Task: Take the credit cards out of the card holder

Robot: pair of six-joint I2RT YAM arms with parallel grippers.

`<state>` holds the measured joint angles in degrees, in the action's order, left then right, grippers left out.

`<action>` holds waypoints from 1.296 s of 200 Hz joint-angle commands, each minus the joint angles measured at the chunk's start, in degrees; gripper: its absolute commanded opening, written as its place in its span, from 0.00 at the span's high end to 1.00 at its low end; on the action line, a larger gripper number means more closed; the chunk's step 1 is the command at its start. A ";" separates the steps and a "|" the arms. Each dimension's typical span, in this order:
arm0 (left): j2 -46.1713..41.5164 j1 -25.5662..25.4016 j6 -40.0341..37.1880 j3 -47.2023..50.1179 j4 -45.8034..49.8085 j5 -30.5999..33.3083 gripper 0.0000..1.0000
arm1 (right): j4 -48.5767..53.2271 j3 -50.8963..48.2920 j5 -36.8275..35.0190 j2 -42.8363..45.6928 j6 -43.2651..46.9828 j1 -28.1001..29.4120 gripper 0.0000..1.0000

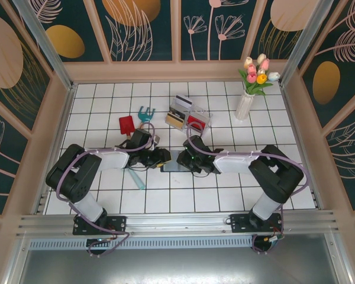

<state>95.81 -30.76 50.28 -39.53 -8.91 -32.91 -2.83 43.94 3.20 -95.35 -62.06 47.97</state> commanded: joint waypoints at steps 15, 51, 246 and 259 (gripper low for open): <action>1.28 -0.47 -0.53 -1.14 -0.35 -3.21 0.58 | 0.60 1.24 2.84 -3.40 -0.78 -0.15 0.66; 1.82 -0.49 -1.62 -2.12 1.52 -2.04 0.58 | 1.07 1.89 2.51 -3.41 -0.25 -0.33 0.66; 2.72 -1.53 -2.16 -4.26 1.52 0.69 0.90 | -0.47 -2.24 -0.15 7.01 -1.14 -1.08 0.83; 0.63 -1.58 -1.77 -3.76 0.65 0.31 0.93 | 0.32 -2.78 -1.68 10.13 -1.07 -1.14 0.80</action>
<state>99.37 -31.94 49.10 -42.87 -8.54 -33.28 -4.08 42.22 5.08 -91.33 -63.05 47.46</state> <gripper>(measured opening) 0.087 0.179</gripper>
